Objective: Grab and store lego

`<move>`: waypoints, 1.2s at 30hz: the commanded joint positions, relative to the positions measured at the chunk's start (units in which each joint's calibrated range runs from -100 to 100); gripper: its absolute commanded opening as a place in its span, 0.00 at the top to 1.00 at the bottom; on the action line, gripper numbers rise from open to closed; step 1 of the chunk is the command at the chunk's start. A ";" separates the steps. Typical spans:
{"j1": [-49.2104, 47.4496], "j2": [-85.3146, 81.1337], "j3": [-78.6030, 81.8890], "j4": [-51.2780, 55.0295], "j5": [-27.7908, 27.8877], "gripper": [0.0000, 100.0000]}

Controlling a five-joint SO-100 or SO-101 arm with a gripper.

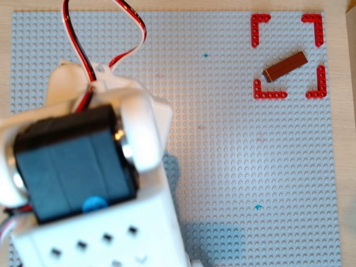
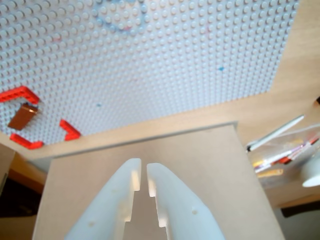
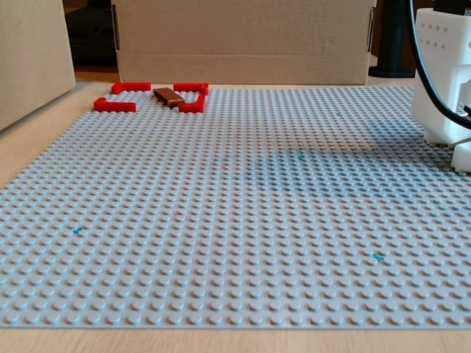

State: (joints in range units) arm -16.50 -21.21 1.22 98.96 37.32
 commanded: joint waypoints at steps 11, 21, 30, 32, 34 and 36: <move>-0.34 -29.00 1.60 -3.67 -32.70 0.98; -0.27 -54.57 16.57 0.78 -39.54 0.98; 0.18 -75.91 24.28 -1.40 -39.13 0.98; 0.18 -77.26 24.55 -1.58 -39.07 0.98; 0.18 -77.60 24.55 -1.58 -39.07 0.98; 0.18 -77.77 24.55 -1.49 -39.07 0.98</move>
State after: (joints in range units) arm -16.72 -98.06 26.27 98.18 -1.93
